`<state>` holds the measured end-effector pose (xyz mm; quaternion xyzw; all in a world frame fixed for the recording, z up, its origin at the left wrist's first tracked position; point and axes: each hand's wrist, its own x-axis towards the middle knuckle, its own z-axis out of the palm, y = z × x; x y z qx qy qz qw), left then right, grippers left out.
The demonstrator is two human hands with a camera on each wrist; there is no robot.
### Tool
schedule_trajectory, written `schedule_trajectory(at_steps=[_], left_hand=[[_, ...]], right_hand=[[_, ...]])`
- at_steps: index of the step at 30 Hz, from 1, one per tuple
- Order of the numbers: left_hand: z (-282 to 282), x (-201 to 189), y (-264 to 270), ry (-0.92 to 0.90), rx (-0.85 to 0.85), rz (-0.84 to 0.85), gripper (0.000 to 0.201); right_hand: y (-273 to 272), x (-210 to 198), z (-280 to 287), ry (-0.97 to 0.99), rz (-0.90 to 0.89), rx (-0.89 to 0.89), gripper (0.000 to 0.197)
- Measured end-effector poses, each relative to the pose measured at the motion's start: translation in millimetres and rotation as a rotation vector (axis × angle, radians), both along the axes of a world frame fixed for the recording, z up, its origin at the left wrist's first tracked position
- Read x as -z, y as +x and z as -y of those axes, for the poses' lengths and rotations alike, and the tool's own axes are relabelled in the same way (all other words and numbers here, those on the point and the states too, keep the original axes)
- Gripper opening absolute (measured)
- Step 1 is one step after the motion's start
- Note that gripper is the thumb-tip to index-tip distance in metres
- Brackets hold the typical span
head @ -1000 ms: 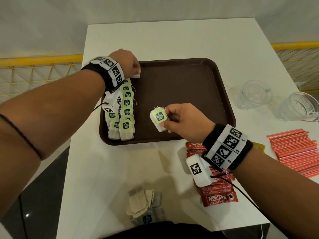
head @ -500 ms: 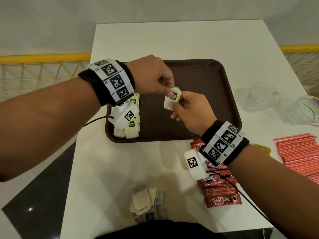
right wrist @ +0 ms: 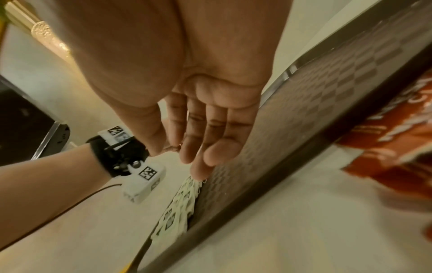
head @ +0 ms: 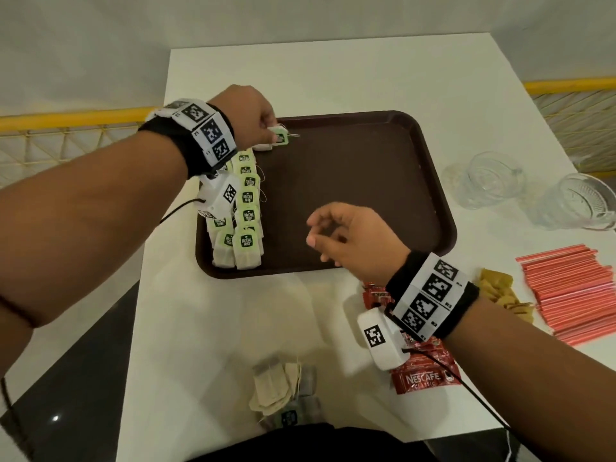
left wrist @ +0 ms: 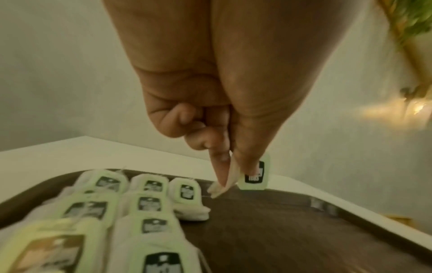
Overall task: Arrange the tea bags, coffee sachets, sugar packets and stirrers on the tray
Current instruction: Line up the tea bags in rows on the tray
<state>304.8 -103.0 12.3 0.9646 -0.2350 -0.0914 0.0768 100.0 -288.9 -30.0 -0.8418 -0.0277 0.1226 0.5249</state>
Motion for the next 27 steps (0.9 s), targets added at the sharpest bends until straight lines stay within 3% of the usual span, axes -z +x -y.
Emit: schedule_trajectory(at_steps=[6,11,16,18,21,24,27], left_hand=[[-0.2,26.3,24.6,0.139,-0.032,-0.131,0.029],[-1.1,44.6,37.6,0.18,-0.106,-0.024,0.033],[-2.3,47.1,28.7,0.185,-0.182,0.018,0.047],[-4.7,42.4,13.8,0.097,-0.251,0.059,0.05],[-9.4,26.6,-29.9,-0.1,-0.258,0.082,0.036],[-19.0,7.8,-91.3,-0.142,-0.101,-0.075,0.023],[-36.3,0.4,-151.3,-0.109,0.019,-0.248,0.018]], right_hand=[[-19.7,4.0,-7.1,-0.155,0.013,-0.244,0.015],[-35.5,-0.6,-12.2,-0.221,-0.031,-0.407,0.017],[-49.7,-3.9,-15.6,-0.266,-0.089,-0.577,0.033],[-53.8,-3.8,-18.3,-0.313,-0.087,-0.643,0.042],[-60.6,-0.9,-23.1,-0.329,-0.046,-0.737,0.058],[-67.7,5.3,-30.0,-0.336,0.002,-0.822,0.063],[-72.2,11.3,-37.6,-0.399,0.07,-0.887,0.05]])
